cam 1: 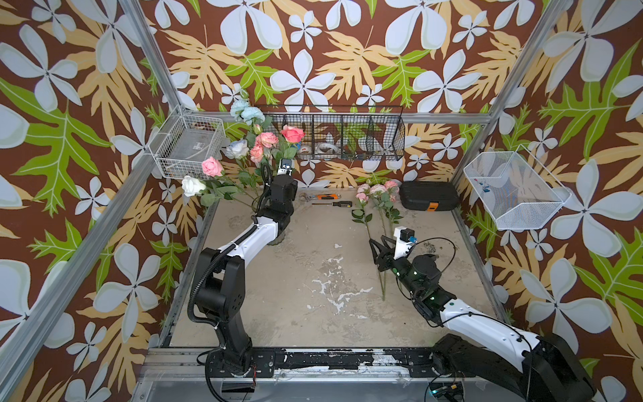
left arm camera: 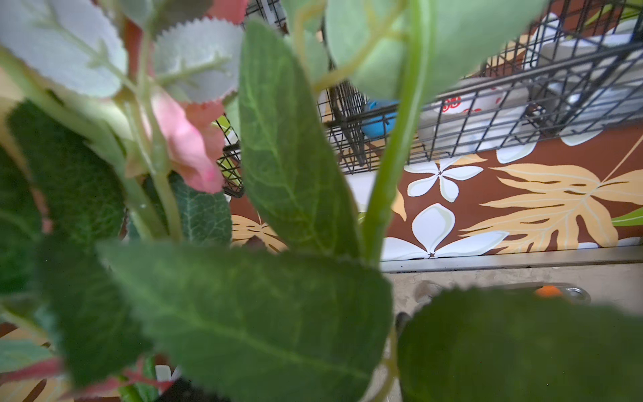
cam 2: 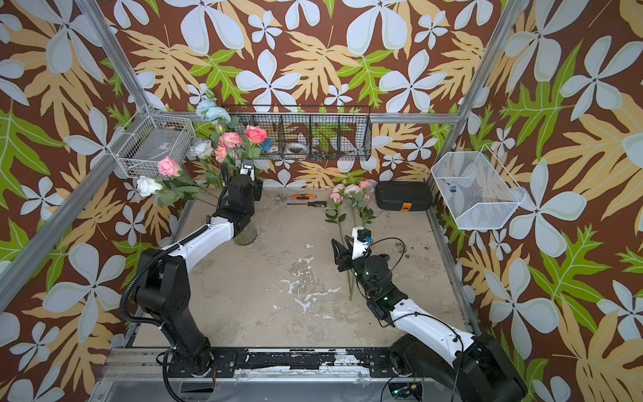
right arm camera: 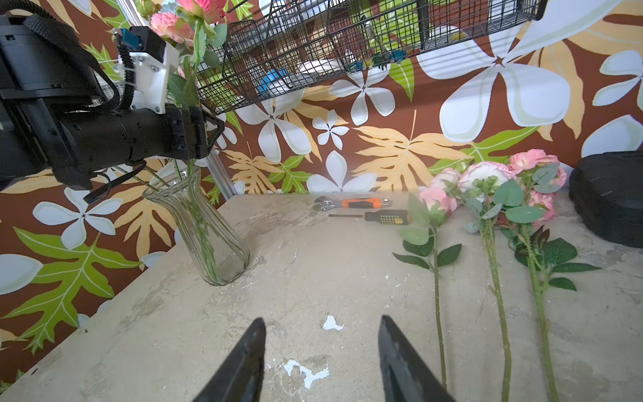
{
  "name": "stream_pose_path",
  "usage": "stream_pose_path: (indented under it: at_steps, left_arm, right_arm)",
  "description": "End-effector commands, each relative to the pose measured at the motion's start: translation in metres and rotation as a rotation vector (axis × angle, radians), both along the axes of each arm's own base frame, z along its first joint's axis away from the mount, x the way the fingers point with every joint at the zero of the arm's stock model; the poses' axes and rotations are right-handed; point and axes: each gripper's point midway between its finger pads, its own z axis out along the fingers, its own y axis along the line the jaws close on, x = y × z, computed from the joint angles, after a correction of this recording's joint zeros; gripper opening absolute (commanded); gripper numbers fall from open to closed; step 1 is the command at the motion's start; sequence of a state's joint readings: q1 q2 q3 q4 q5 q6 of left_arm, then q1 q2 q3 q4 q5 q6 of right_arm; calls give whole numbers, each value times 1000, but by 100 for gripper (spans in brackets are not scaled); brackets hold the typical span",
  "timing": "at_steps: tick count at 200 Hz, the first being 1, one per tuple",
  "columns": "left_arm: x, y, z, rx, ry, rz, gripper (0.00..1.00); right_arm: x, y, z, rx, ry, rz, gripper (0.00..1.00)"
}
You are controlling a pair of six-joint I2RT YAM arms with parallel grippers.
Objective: Pick out pink flowers from the vase
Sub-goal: Pick up the flower from the vase.
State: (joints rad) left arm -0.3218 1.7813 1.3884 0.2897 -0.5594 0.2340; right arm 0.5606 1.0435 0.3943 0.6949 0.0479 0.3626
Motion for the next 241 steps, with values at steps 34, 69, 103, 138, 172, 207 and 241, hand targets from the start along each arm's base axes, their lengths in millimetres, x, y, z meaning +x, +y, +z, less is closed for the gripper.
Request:
stream_pose_path:
  at_steps: [34,69,103,138,172,207,241]
  left_arm:
    - [2,4,9,27,-33,14,44]
    - [4,3,8,31,-32,10,32]
    - [5,5,7,47,-30,17,18]
    - [5,6,7,53,-30,18,7]
    - [-1,6,13,38,-46,9,6]
    - [-9,4,24,13,-68,-17,4]
    - [-18,2,39,-7,-102,-49,3]
  right_arm:
    - [-5,0,16,38,-56,12,52]
    - [-6,2,16,39,-59,27,52]
    - [-7,3,18,45,-63,35,52]
    - [-6,4,16,43,-56,40,52]
    - [-6,5,15,41,-54,41,52]
    - [-5,6,14,41,-52,43,52]
    - [-5,7,13,40,-50,49,52]
